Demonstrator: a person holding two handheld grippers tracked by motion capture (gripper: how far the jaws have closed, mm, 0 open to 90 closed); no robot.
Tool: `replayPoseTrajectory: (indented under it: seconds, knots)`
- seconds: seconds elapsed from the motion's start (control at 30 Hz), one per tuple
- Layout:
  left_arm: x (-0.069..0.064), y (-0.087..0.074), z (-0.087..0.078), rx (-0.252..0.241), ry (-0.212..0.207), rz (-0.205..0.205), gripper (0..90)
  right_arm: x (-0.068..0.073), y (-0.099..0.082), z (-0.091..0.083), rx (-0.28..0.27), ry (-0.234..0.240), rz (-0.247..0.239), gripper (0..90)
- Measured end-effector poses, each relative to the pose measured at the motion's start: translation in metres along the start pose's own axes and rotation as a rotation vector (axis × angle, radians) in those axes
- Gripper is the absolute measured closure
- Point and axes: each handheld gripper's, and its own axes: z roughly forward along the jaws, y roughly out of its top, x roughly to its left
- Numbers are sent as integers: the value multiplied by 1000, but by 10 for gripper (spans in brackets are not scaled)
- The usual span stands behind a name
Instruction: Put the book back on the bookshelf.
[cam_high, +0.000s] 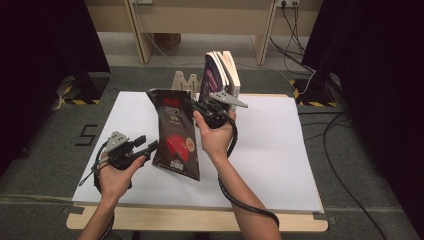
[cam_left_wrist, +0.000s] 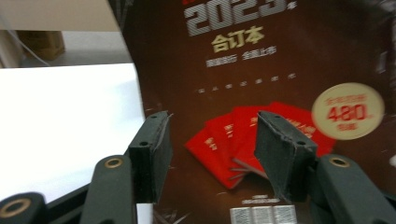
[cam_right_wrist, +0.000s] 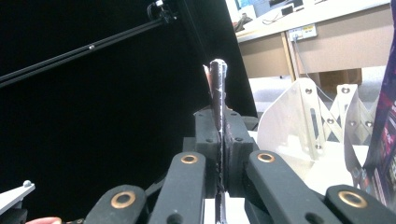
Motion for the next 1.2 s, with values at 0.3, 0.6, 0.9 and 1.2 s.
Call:
replayPoseTrajectory:
  seconds: [0.3, 0.6, 0.9, 1.2]
  knots:
    - [-10, 12, 8, -7, -28, 33, 440, 4, 4, 8, -19, -3, -11, 878]
    - [-23, 27, 20, -9, -84, 44, 431, 3, 5, 16, -25, -15, -15, 878]
    - [-43, 43, 31, -16, -108, 82, 402, 3, 4, 20, -25, -23, -22, 878]
    - [-61, 52, 41, -24, -118, 87, 383, 4, 3, 21, -23, -27, -22, 878]
